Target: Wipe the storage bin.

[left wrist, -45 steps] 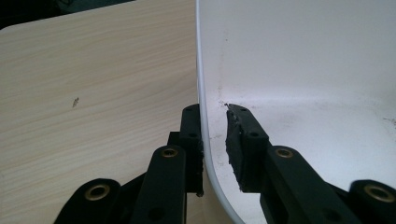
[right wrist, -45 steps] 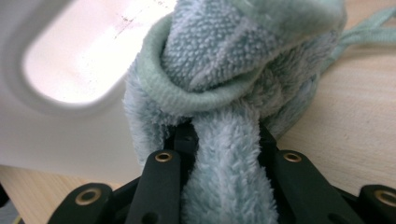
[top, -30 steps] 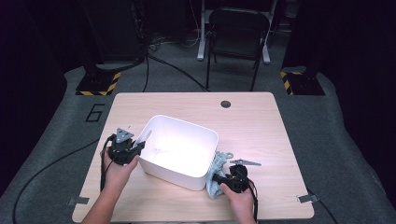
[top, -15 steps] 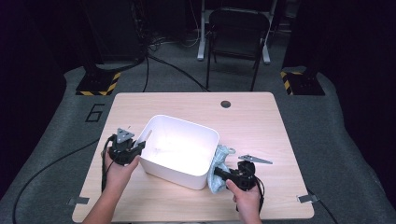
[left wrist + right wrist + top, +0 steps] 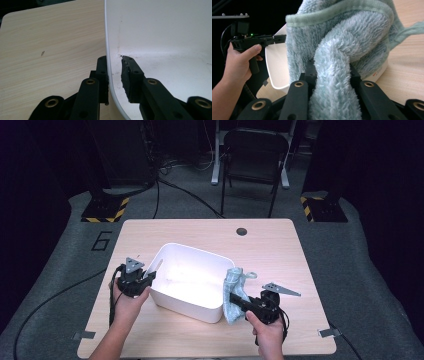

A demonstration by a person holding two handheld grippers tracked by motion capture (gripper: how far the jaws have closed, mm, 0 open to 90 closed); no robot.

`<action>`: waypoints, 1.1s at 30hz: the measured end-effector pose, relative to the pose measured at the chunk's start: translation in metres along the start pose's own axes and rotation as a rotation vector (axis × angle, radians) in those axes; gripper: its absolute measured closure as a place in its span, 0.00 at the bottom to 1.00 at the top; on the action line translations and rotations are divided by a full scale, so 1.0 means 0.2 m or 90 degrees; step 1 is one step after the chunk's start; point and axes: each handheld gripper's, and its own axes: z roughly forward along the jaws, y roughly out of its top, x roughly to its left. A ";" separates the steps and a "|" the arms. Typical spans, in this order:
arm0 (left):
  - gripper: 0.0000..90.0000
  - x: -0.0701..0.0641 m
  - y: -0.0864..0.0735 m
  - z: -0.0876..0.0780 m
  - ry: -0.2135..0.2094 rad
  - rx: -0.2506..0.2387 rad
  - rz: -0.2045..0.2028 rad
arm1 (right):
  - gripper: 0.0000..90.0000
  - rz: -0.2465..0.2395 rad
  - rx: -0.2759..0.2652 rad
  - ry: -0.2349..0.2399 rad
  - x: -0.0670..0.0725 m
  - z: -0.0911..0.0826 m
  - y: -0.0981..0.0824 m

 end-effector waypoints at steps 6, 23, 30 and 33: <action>0.85 0.00 0.00 0.00 0.000 0.000 0.002 | 0.79 -0.016 -0.005 -0.043 0.03 0.05 -0.06; 0.84 0.00 0.00 0.00 -0.001 -0.005 -0.003 | 0.80 0.005 0.071 -0.071 -0.03 0.13 -0.14; 0.84 0.00 0.00 0.00 -0.001 -0.005 -0.004 | 0.80 0.002 0.071 -0.077 -0.05 0.14 -0.16; 0.84 0.00 -0.01 0.00 -0.001 -0.005 -0.004 | 0.80 -0.005 0.075 -0.080 -0.05 0.15 -0.16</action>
